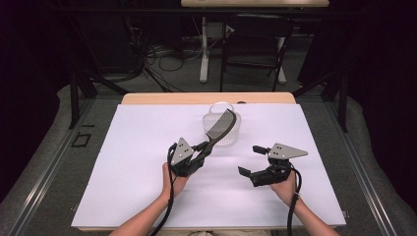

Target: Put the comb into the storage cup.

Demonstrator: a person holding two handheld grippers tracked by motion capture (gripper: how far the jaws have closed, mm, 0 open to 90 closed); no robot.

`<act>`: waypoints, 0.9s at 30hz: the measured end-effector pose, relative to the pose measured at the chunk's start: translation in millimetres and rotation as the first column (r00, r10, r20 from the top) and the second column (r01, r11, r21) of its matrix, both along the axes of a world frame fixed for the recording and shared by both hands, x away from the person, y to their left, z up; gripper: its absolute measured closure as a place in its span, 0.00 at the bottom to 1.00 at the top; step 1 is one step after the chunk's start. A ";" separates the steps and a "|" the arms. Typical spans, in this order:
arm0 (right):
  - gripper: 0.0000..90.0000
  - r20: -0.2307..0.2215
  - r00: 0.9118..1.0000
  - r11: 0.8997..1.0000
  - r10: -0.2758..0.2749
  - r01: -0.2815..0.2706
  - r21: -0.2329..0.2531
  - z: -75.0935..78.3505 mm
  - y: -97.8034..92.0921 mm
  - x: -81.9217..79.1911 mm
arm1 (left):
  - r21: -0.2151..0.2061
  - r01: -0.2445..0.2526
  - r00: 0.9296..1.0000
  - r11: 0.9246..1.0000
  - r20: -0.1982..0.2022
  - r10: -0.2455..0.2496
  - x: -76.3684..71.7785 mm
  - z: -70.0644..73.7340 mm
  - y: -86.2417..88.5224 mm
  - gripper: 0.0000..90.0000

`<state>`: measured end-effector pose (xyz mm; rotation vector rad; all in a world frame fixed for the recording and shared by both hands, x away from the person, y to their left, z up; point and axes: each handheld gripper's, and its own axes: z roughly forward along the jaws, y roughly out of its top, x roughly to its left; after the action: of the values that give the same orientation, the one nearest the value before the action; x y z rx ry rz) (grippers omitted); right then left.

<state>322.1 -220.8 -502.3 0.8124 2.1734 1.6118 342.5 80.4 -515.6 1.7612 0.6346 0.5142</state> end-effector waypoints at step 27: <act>0.44 -0.113 0.991 0.994 -0.078 0.087 0.071 15.0 42.2 34.8 | 0.054 -0.030 0.995 0.998 0.100 0.024 -17.4 -10.4 -20.5 0.80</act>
<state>356.9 -178.5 -487.3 1.0224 2.1317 1.6536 325.1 59.9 -526.0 1.7689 0.5795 0.6396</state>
